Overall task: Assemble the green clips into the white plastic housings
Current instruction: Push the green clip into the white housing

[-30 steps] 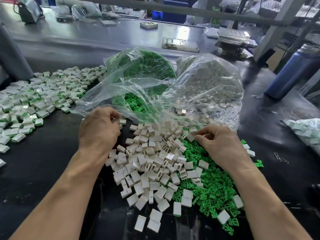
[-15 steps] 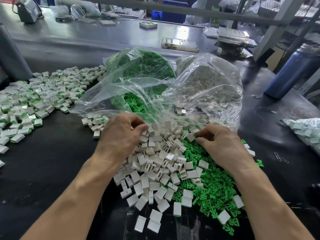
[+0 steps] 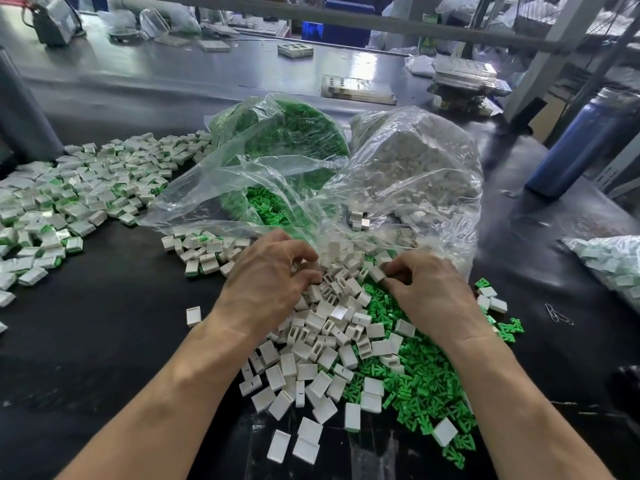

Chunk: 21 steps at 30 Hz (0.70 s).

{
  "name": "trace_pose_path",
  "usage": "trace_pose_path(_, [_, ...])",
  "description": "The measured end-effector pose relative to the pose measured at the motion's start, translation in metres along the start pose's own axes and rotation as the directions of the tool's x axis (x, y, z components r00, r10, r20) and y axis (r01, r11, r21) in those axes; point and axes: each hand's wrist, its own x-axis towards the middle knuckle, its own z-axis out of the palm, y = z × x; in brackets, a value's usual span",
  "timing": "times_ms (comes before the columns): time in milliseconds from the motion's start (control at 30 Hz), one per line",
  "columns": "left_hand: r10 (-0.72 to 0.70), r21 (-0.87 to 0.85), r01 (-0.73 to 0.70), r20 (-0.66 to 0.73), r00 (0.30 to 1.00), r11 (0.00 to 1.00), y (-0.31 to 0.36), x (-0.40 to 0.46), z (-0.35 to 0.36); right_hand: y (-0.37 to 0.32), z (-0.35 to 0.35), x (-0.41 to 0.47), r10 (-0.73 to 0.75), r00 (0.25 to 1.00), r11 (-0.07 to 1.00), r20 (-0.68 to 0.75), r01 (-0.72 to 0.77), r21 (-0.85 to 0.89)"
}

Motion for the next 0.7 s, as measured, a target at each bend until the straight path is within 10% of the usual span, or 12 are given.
trace_pose_path(700, [0.024,0.025,-0.025,0.049,0.999,0.999,0.001,-0.001,-0.003,-0.001,-0.015,-0.008,0.012,0.996,0.97,0.093,-0.034,0.239])
